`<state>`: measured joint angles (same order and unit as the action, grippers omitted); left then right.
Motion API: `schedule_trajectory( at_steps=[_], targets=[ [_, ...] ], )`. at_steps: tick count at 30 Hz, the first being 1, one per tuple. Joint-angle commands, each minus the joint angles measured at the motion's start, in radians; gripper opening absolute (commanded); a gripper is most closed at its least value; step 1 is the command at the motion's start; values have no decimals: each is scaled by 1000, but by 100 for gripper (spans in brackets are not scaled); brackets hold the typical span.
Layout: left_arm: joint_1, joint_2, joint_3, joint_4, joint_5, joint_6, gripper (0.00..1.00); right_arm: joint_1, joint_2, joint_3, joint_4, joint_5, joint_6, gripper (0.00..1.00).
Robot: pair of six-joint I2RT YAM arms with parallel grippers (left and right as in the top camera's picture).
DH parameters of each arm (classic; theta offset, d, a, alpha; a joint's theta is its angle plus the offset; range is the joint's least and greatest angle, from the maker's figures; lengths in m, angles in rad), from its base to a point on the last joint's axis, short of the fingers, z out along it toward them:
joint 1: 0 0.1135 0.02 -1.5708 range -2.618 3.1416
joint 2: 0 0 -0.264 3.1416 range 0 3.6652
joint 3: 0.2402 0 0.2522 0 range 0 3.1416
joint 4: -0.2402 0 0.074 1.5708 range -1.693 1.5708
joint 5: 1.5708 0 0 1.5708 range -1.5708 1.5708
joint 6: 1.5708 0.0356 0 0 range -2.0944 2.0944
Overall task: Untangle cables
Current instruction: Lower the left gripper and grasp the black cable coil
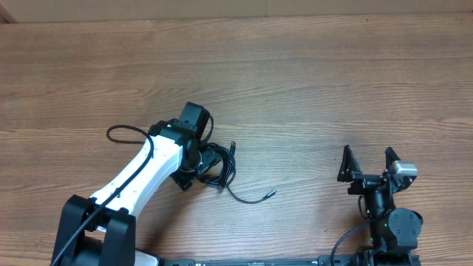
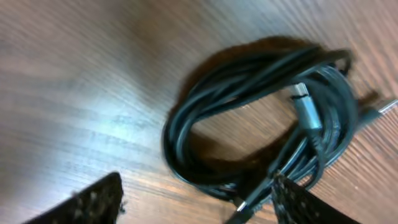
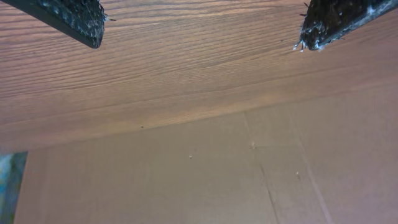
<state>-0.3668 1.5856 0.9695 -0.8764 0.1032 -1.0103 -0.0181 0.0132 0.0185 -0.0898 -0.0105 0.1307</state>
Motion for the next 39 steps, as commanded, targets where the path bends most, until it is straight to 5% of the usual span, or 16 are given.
schedule_trajectory(
  at_steps=[1,5,8,19,21,23,24,39],
  targets=[
    [-3,-15,3,38,-43,336,73,-1,-3,-10,5,9,-2,100],
    [-3,-12,0,106,-117,593,51,-1,-3,-10,5,9,-2,100],
    [-3,6,-6,129,-132,691,51,-1,-3,-10,5,9,-2,100],
    [-3,154,-52,115,-24,672,49,-1,-3,-10,5,9,-2,100],
    [-3,184,-52,122,-24,668,40,-1,-3,-10,5,9,-2,100],
    [-3,209,-52,129,-24,666,10,-1,-3,-10,5,9,-2,100],
    [-3,218,-52,129,-24,666,4,-1,-3,-10,5,9,-2,100],
    [12,48,132,-15,-22,671,4,-1,-3,-10,5,9,-2,100]
  ],
)
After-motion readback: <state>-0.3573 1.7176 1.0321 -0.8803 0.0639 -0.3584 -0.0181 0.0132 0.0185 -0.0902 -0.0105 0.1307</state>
